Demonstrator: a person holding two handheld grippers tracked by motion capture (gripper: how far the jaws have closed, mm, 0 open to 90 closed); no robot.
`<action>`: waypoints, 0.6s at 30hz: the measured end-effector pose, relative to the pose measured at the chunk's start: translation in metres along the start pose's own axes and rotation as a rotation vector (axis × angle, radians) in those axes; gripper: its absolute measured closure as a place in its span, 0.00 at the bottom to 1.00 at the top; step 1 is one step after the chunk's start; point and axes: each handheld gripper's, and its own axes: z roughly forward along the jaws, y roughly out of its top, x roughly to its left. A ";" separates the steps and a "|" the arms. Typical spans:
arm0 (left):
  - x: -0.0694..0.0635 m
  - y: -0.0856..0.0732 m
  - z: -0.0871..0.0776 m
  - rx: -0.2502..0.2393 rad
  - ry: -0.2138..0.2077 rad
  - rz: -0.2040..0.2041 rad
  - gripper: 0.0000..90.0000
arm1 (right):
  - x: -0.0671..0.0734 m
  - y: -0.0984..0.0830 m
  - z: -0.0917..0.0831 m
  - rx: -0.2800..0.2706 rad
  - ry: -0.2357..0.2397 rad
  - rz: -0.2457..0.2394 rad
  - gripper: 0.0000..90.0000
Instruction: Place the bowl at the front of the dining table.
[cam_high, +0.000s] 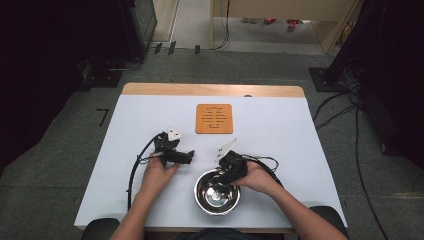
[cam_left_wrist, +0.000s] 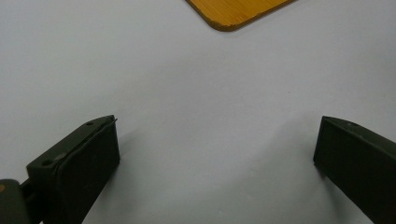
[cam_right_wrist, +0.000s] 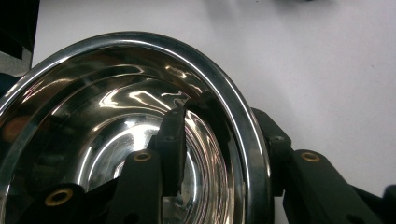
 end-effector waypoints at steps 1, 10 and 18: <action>0.000 0.000 0.000 0.000 0.000 0.000 0.00 | 0.000 0.000 -0.001 0.001 0.004 0.001 0.74; 0.000 0.000 0.000 0.000 0.000 0.000 0.00 | -0.004 0.000 -0.002 0.031 0.048 0.076 0.81; 0.000 0.000 0.000 0.002 0.001 0.001 0.00 | -0.004 0.001 -0.012 0.063 0.061 0.045 0.92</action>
